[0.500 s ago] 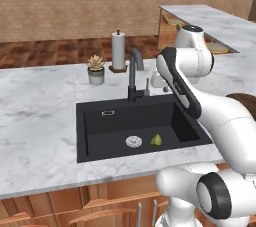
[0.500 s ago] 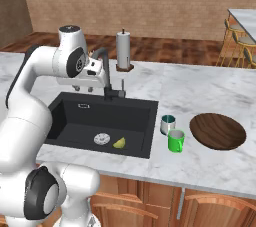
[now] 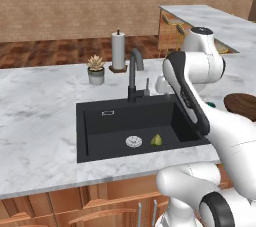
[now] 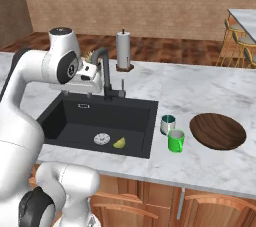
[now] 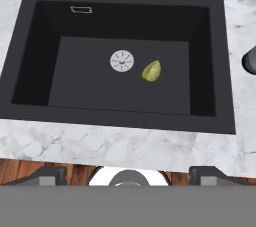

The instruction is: Clear the mugs and bowl far away from the sink.

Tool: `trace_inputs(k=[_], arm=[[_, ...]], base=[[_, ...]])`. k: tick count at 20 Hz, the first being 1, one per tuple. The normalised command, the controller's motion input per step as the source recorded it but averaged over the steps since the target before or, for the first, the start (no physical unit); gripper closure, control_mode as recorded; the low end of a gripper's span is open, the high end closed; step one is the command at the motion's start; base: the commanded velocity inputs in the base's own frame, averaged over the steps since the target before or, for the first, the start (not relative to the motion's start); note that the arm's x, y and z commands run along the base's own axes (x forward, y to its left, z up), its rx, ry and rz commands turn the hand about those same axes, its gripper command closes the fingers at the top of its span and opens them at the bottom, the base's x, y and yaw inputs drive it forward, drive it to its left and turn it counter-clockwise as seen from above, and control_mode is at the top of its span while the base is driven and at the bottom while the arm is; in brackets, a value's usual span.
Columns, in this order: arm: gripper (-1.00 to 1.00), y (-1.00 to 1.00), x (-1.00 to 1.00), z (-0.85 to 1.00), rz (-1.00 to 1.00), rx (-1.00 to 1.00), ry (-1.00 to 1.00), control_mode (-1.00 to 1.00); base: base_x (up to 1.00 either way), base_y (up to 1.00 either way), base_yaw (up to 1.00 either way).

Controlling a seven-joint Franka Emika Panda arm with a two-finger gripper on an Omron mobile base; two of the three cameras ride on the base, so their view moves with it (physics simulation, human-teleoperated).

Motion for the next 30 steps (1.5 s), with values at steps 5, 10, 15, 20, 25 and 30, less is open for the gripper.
trace_inputs(k=[5,10,15,20,25,30], arm=[[-1.00,0.00,-0.66,0.12,0.00,0.00,-0.08,-1.00],[-1.00,0.00,-0.60,0.12,0.00,0.00,-0.12,-1.00],[-1.00,0.00,-0.51,0.26,0.00,-0.03,-0.17,-1.00],[-1.00,0.00,-0.43,0.34,0.00,-0.05,-0.08,-1.00],[-1.00,0.00,-0.34,0.32,0.00,0.00,0.00,-1.00],[-1.00,-0.03,-0.13,0.15,0.00,0.00,0.00,1.00]], base=[[0.00,0.00,0.00],[0.00,0.00,0.00],[0.00,0.00,0.00],[0.00,0.00,0.00],[0.00,0.00,0.00],[-0.10,-0.21,0.00]])
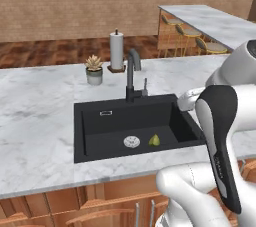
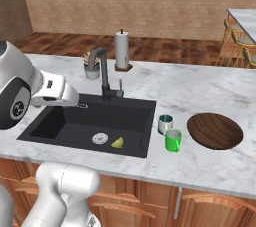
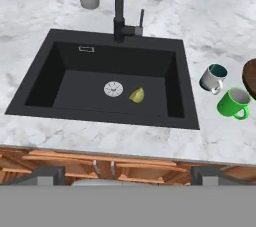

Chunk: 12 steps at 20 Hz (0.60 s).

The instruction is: Clear the mugs and bowl far away from the sink.

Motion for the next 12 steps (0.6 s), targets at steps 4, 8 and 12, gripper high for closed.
trace_inputs(k=[4,8,12], arm=[[-1.00,0.00,0.00,0.00,0.00,0.00,0.00,1.00],[-1.00,0.00,0.00,0.00,0.00,0.00,0.00,1.00],[-1.00,0.00,0.00,0.00,0.00,0.00,0.00,1.00]], base=[[-0.17,-0.95,0.00],[-0.14,-1.00,0.00],[-0.09,-1.00,0.00]])
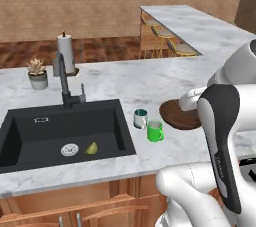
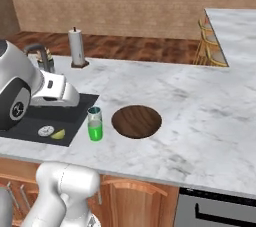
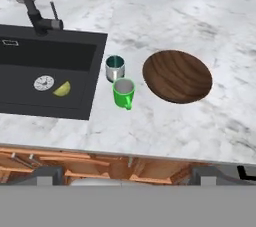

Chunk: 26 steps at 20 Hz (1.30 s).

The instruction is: Clear the mugs and bowl far away from the sink.

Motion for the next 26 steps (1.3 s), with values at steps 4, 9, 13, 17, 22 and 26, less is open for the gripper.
trace_inputs(k=[4,9,13,17,22,26], arm=[[-1.00,0.00,0.00,0.00,0.00,0.00,0.00,1.00],[-1.00,0.00,0.00,0.00,0.00,0.00,0.00,1.00],[-1.00,0.00,0.00,0.00,0.00,0.00,0.00,1.00],[-1.00,0.00,0.00,0.00,0.00,0.00,0.00,1.00],[-1.00,0.00,0.00,0.00,0.00,0.00,0.00,1.00],[-1.00,0.00,0.00,0.00,0.00,0.00,0.00,1.00]], base=[[0.07,-0.62,0.00],[0.55,0.09,0.00],[0.69,0.20,0.01],[0.66,0.04,0.26],[0.57,0.00,0.45],[0.51,0.00,0.45]])
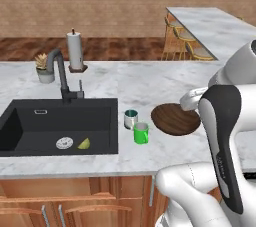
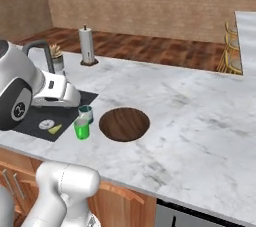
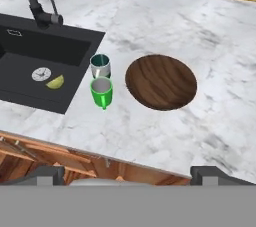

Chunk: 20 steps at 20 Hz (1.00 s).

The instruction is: Clear the mugs and bowl far away from the sink.

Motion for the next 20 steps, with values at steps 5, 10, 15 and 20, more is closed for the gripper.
trace_inputs(k=[5,10,15,20], arm=[[-1.00,0.02,0.10,-0.11,0.12,0.00,0.00,-1.00],[-1.00,0.11,0.18,-0.11,0.12,0.00,0.01,-1.00],[-1.00,0.14,0.10,-0.18,0.06,0.00,0.14,-1.00],[-1.00,0.16,0.02,-0.15,-0.14,0.00,0.02,-1.00]], base=[[0.21,0.00,0.21],[0.00,0.00,0.00],[0.00,0.00,0.00],[0.00,0.00,0.00]])
